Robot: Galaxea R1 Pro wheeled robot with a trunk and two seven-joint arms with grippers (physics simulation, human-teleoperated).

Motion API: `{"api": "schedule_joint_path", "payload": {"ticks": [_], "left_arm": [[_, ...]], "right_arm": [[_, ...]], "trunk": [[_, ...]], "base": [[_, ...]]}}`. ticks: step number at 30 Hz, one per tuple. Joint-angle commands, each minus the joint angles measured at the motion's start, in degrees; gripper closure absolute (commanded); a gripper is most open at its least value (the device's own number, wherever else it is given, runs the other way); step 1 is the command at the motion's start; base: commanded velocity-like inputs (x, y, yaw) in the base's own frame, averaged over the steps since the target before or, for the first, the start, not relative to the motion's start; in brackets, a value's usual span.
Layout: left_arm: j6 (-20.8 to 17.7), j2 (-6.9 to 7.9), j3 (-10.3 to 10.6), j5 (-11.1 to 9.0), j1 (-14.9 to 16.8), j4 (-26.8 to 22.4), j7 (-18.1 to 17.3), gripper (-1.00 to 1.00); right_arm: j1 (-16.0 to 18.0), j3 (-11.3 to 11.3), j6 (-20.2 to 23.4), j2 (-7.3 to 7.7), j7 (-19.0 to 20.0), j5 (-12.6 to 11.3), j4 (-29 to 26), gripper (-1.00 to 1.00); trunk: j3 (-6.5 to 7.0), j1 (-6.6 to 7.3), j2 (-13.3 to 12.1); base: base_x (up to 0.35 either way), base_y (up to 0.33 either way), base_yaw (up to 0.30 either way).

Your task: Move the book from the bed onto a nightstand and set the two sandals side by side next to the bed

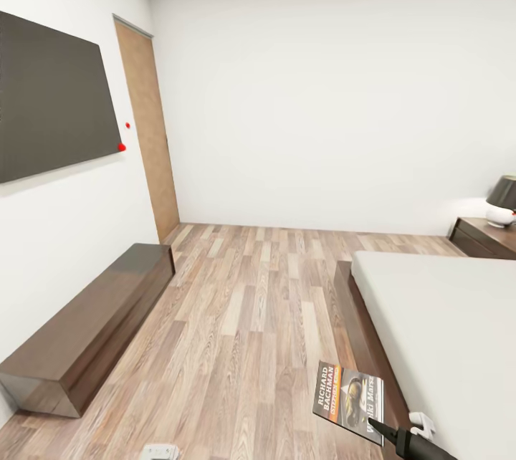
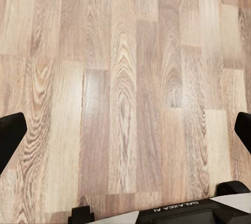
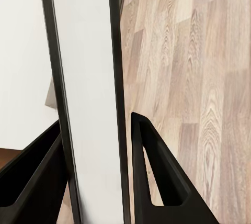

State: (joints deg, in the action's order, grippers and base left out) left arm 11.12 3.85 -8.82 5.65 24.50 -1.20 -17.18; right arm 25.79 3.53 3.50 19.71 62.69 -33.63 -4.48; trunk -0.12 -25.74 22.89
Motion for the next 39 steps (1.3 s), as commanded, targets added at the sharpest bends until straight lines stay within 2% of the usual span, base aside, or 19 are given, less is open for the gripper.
{"api": "schedule_joint_path", "payload": {"ticks": [1,19,27,39], "left_arm": [[0.22,0.01,-0.46,0.59,0.02,0.06,-0.13,-1.00],[0.22,0.01,-0.48,0.59,0.02,0.06,-0.14,-1.00],[0.22,0.01,-0.48,0.59,0.02,0.06,-0.14,-1.00],[0.22,0.01,-0.50,0.59,0.02,0.06,-0.14,-1.00]], "right_arm": [[0.03,0.16,0.37,0.01,0.15,-0.56,0.00,1.00],[0.02,0.16,0.37,-0.02,0.32,-0.56,0.00,1.00],[-0.01,0.16,0.37,-0.02,0.32,-0.56,0.00,1.00],[0.02,0.16,0.37,-0.02,0.24,-0.56,0.00,1.00]], "trunk": [[-0.02,-0.04,0.03],[-0.01,-0.04,0.03],[-0.01,-0.04,0.03],[-0.01,-0.04,0.03]], "base": [[0.253,0.000,0.000],[0.322,0.000,-0.001],[0.330,0.000,-0.129],[0.330,0.000,-0.010]]}}
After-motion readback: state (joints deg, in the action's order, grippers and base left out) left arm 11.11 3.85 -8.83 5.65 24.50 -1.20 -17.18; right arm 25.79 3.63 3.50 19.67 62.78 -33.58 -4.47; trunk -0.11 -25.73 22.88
